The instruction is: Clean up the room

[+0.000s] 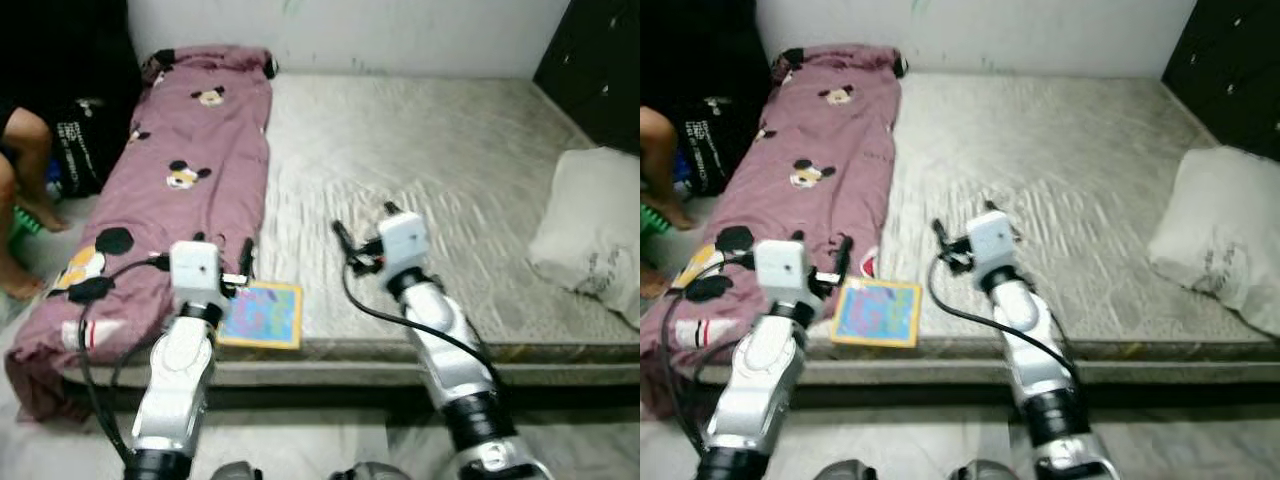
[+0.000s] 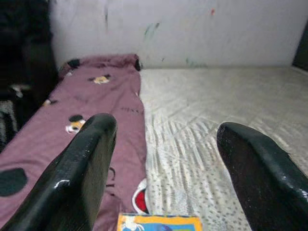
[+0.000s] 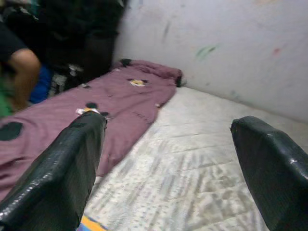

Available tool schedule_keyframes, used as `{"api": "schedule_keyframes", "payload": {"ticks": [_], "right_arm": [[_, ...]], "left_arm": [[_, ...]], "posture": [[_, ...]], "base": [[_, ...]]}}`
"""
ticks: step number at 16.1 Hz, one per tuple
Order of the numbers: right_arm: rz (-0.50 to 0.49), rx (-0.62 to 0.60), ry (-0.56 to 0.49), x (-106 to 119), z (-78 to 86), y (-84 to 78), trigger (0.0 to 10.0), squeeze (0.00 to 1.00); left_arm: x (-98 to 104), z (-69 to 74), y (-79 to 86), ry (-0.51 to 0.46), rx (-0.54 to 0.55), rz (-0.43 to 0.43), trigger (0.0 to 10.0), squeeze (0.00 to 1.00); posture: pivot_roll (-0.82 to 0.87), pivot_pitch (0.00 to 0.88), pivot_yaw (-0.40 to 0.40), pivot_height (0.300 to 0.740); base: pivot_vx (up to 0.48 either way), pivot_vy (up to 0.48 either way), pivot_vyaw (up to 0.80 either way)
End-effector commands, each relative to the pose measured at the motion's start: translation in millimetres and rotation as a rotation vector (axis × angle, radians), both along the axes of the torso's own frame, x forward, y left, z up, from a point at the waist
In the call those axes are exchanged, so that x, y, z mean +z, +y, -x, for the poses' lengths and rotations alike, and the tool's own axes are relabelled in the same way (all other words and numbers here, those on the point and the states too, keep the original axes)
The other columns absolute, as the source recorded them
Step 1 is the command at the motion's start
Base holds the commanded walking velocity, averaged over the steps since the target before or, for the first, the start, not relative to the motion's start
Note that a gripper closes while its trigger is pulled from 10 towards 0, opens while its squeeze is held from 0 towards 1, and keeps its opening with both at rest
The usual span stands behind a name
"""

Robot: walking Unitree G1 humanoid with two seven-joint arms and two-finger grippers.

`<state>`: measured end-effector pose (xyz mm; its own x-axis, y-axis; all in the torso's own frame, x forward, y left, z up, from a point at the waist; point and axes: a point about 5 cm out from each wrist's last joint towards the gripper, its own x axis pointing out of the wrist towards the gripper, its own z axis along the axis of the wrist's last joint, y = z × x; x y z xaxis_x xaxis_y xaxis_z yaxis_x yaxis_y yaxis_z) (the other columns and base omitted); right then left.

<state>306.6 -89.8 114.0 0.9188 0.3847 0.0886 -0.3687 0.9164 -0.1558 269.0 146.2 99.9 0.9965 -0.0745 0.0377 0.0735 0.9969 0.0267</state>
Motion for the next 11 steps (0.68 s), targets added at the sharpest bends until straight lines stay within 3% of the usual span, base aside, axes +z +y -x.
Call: {"api": "schedule_keyframes", "payload": {"ticks": [1, 11], "right_arm": [[0.008, -0.004, -0.014, 3.3, -1.6, -2.3, 10.0, 0.0], [0.006, -0.011, -0.017, 3.6, -2.3, -3.2, 10.0, 0.0]], "left_arm": [[2.3, -0.7, 0.5, -0.01, 0.003, -0.004, 10.0, 0.0], [5.6, -0.2, -2.1, -0.037, -0.031, 0.016, 10.0, 0.0]], "posture": [[-0.04, 0.0, 0.003, 0.74], [-0.04, 0.0, 0.006, 0.74]], "base": [[0.0, 0.0, 0.0], [0.0, 0.0, -0.04]]}}
